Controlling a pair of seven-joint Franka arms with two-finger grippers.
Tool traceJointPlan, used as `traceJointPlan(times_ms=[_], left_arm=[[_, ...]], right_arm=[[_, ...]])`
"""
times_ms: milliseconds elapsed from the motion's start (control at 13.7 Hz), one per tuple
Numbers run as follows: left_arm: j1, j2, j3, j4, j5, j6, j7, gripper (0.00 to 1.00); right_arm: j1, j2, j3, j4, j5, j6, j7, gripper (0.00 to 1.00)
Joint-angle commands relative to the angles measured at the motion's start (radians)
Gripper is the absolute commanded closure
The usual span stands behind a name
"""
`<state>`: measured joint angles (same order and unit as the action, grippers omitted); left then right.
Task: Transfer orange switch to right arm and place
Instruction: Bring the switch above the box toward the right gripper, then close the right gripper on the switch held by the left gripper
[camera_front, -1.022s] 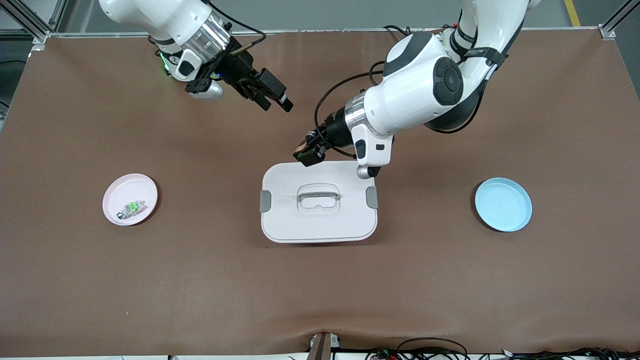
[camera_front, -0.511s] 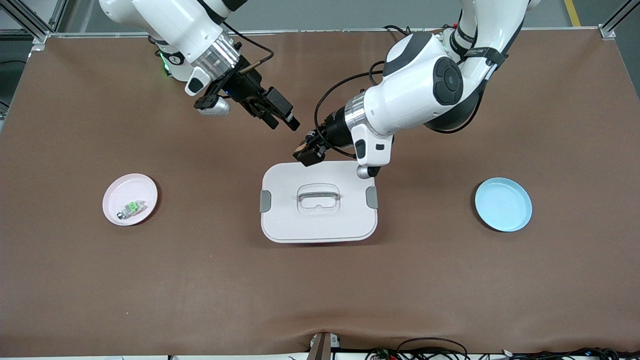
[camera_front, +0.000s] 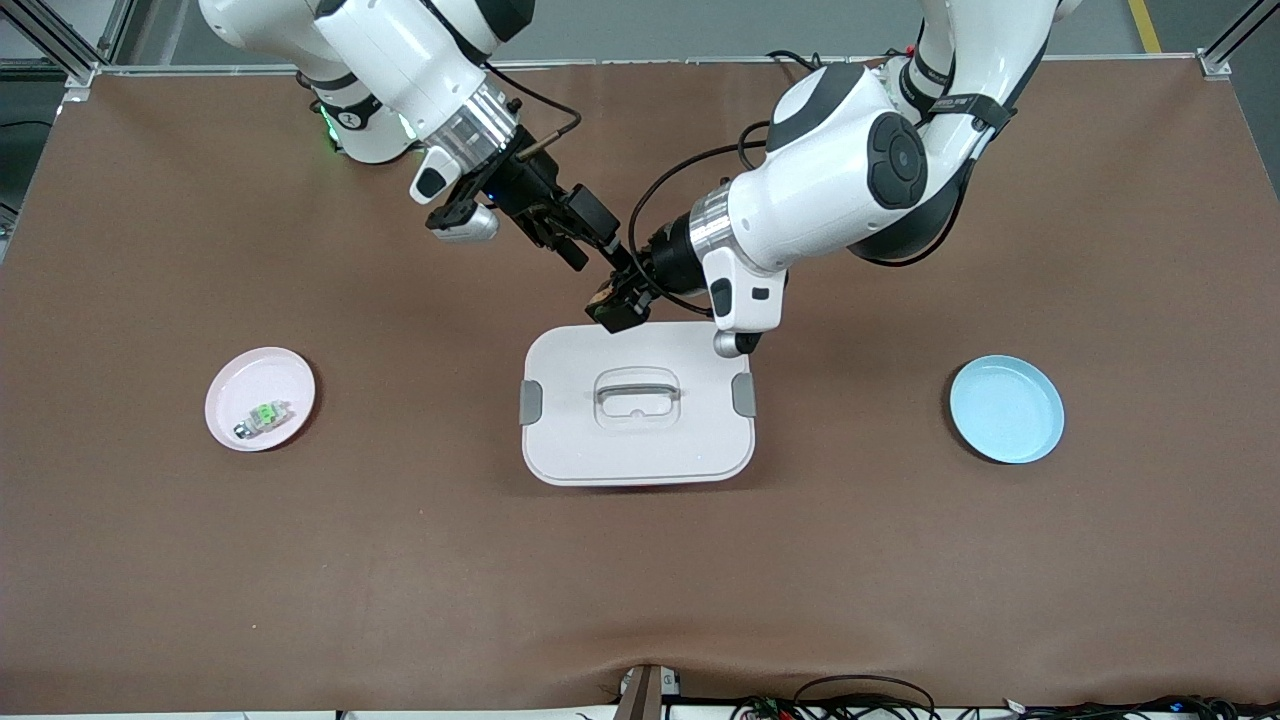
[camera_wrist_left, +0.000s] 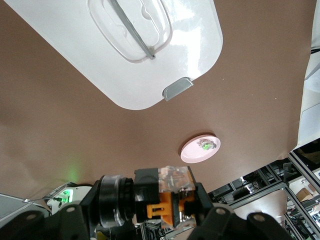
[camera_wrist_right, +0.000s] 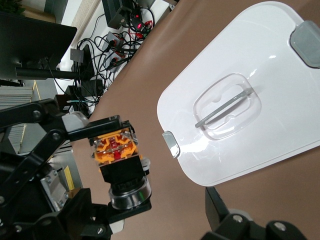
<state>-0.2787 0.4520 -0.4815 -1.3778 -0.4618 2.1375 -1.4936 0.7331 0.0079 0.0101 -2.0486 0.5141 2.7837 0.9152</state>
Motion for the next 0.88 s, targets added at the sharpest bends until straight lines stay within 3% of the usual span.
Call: traceJointPlan(times_ms=[0,803], left_arm=[[-0.007,0.004,0.000,0.019,-0.015,0.005,-0.001,1.00],[-0.008,0.008,-0.002,0.019,-0.017,0.027,0.010,1.00]], right_arm=[[0.008,0.024,-0.005,0.027,0.035,0.008,-0.010,0.00],[0.009,0.093,-0.005,0.102,0.040,0.010,-0.010,0.00]])
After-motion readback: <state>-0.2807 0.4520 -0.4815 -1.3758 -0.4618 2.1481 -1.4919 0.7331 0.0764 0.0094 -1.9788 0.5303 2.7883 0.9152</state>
